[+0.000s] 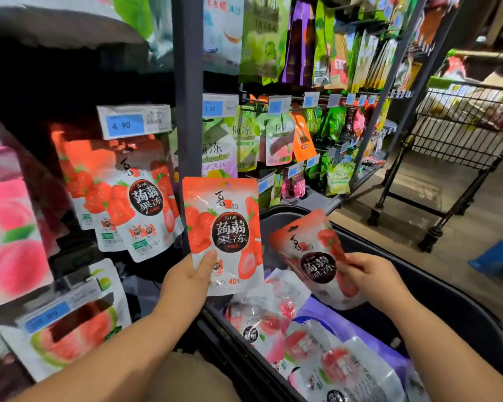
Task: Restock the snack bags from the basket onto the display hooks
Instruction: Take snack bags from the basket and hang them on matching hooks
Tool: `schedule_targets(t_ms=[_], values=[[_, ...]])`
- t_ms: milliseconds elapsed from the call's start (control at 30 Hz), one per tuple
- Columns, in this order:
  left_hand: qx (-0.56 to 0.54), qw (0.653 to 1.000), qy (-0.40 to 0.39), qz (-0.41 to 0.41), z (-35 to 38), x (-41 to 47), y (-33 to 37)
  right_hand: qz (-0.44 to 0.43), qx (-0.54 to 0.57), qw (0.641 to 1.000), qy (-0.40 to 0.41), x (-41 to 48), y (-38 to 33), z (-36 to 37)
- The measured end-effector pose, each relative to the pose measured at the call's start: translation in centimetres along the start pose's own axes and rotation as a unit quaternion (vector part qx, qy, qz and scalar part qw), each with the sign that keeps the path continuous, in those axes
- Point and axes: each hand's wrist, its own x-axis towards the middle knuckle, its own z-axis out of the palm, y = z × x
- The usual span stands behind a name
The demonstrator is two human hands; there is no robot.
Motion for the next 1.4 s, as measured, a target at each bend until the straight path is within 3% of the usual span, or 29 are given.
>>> schedule_targets(t_ms=[167,300,400,600,767,933,1133,1400], values=[[-0.050,0.998,0.035,-0.008,-1.7,-0.7,1.1,-0.066,0.222,0.972,0.042,-1.7,-4.6,-1.5],[-0.070,0.996,0.047,0.006,-3.6,-1.8,3.2,-0.092,0.325,0.940,-0.041,-2.4,-9.3,0.0],[-0.088,0.995,0.042,0.016,-5.2,-2.9,4.7,-0.062,0.370,0.922,-0.094,-2.9,-13.1,2.3],[-0.183,0.980,0.076,-0.007,-8.8,-6.1,4.9,-0.046,0.365,0.923,-0.116,-3.3,-16.6,6.6],[-0.158,0.978,0.129,-0.030,-11.1,-7.7,4.1,-0.071,0.290,0.948,-0.110,-4.6,-18.5,9.7],[-0.111,0.979,0.157,-0.074,-11.9,-7.8,2.6,-0.069,0.280,0.950,-0.123,-4.5,-19.3,12.2],[-0.176,0.957,0.218,-0.080,-12.5,-7.1,1.5,-0.067,0.274,0.955,-0.093,-2.6,-21.2,13.7],[-0.181,0.947,0.253,-0.082,-15.4,-6.3,0.0,-0.076,0.279,0.955,-0.063,1.0,-22.9,16.3]])
